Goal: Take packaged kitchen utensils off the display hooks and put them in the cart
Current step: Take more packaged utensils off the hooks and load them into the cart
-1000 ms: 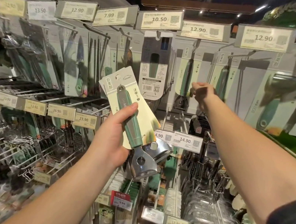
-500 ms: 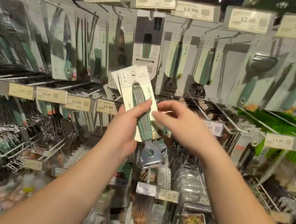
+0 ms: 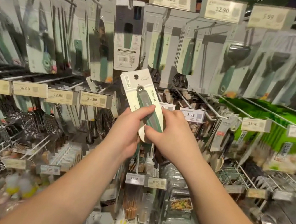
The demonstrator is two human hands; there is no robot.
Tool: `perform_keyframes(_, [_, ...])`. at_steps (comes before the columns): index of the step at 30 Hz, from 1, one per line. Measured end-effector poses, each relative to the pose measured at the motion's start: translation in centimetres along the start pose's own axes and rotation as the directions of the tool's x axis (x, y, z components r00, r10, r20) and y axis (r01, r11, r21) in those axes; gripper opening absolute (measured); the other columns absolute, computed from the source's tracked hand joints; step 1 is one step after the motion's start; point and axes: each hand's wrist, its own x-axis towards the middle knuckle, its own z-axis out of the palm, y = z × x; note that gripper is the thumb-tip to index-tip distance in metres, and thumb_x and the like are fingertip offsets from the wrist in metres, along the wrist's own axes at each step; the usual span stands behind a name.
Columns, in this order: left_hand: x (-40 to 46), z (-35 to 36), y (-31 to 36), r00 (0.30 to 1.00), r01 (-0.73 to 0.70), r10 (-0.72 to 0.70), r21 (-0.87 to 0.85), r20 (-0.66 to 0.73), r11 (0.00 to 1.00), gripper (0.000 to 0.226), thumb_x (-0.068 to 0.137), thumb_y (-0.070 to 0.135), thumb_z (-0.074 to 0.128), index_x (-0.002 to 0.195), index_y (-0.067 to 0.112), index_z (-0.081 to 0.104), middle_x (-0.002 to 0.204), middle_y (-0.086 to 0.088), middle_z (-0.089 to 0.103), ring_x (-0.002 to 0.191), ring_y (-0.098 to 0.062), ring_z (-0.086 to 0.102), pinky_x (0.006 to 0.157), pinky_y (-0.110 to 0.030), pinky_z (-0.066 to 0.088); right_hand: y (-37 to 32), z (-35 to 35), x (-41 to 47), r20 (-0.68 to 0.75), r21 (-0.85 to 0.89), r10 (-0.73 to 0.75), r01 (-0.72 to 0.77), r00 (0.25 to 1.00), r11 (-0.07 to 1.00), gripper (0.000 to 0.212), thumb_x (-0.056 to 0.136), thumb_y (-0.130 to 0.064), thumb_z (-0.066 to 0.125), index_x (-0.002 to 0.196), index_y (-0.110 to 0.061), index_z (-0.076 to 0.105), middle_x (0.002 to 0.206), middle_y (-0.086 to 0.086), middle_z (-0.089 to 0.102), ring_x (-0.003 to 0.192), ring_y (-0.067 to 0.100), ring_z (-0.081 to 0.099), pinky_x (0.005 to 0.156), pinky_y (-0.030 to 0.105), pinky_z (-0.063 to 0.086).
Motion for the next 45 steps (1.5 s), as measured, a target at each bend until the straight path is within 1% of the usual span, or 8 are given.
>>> perform_keyframes(8, [-0.2,1.6,0.3,0.998,0.003,-0.007,0.062,0.069,0.998,0.038,0.102,0.047,0.048,0.123,0.023,0.068,0.112,0.001,0.076,0.1,-0.017,0.074,0.08,-0.035,0.06,1.5,-1.5,1.1,-0.078,0.086,0.065,-0.058,0.995,0.995,0.035,0.091,-0.044,0.062,0.121,-0.027,0.061,0.101,-0.008,0.066,0.088,0.013,0.063,0.063,0.025,0.046])
perform_keyframes(11, [0.2,1.8,0.2,0.998,-0.02,0.015,0.088,0.055,0.996,0.037,0.101,0.049,0.049,0.124,0.025,0.066,0.109,0.004,0.077,0.097,-0.015,0.074,0.074,-0.034,0.058,2.2,-1.8,1.6,-0.086,0.135,0.091,-0.079,0.992,0.988,0.032,0.093,-0.043,0.061,0.12,-0.026,0.062,0.097,-0.013,0.066,0.083,0.009,0.062,0.057,0.017,0.041])
perform_keyframes(17, [1.3,2.0,0.1,0.997,-0.075,0.074,0.124,0.015,0.989,0.029,0.094,0.013,0.067,0.121,0.023,0.063,0.103,0.003,0.078,0.089,-0.016,0.076,0.08,-0.042,0.06,3.6,-2.2,2.6,-0.099,0.272,0.155,-0.123,0.983,0.954,0.028,0.091,-0.045,0.063,0.116,-0.031,0.063,0.089,-0.018,0.068,0.077,-0.001,0.065,0.058,0.021,0.046])
perform_keyframes(20, [1.9,2.1,0.8,0.991,-0.133,0.132,0.109,0.014,0.985,0.031,0.094,0.011,0.066,0.123,0.022,0.063,0.103,0.003,0.078,0.088,-0.013,0.076,0.078,-0.042,0.059,4.5,-3.3,3.6,-0.195,0.309,0.183,-0.117,0.964,0.944,0.027,0.092,-0.042,0.064,0.117,-0.032,0.059,0.091,-0.021,0.065,0.078,-0.002,0.064,0.057,0.019,0.045])
perform_keyframes(26, [2.9,2.5,2.2,0.986,-0.169,0.168,0.065,0.014,0.983,0.035,0.094,0.011,0.065,0.128,0.021,0.061,0.108,0.002,0.077,0.097,-0.017,0.074,0.076,-0.039,0.058,5.7,-6.0,6.7,-0.341,0.269,0.203,-0.111,0.918,0.957,0.04,0.091,-0.046,0.063,0.124,-0.024,0.058,0.1,-0.01,0.068,0.083,0.012,0.068,0.071,0.037,0.059])
perform_keyframes(33, [3.2,3.2,2.4,0.984,-0.175,0.175,0.023,0.024,0.984,0.034,0.095,0.011,0.064,0.127,0.022,0.06,0.109,0.002,0.077,0.1,-0.018,0.073,0.074,-0.039,0.058,5.8,-8.0,9.9,-0.438,0.212,0.152,-0.063,0.886,0.975,0.059,0.095,-0.045,0.06,0.143,-0.013,0.046,0.113,-0.008,0.063,0.083,0.01,0.062,0.055,0.018,0.04])
perform_keyframes(36, [3.1,3.4,2.5,0.983,-0.181,0.18,0.025,0.034,0.983,0.032,0.096,0.012,0.063,0.125,0.024,0.061,0.108,0.003,0.077,0.099,-0.016,0.073,0.075,-0.038,0.058,5.7,-8.6,11.5,-0.456,0.188,0.136,-0.054,0.879,0.981,0.067,0.094,-0.049,0.06,0.147,-0.011,0.043,0.123,-0.004,0.066,0.094,0.013,0.063,0.068,0.025,0.047])
perform_keyframes(45, [3.1,3.2,2.9,0.973,-0.231,0.231,0.038,0.01,0.972,0.03,0.094,0.011,0.062,0.122,0.021,0.062,0.114,0.002,0.075,0.111,-0.018,0.068,0.107,-0.049,0.047,6.5,-8.4,13.4,-0.477,0.155,0.118,-0.049,0.871,0.987,0.054,0.09,-0.049,0.06,0.136,-0.022,0.053,0.11,-0.01,0.07,0.088,0.01,0.066,0.061,0.026,0.051])
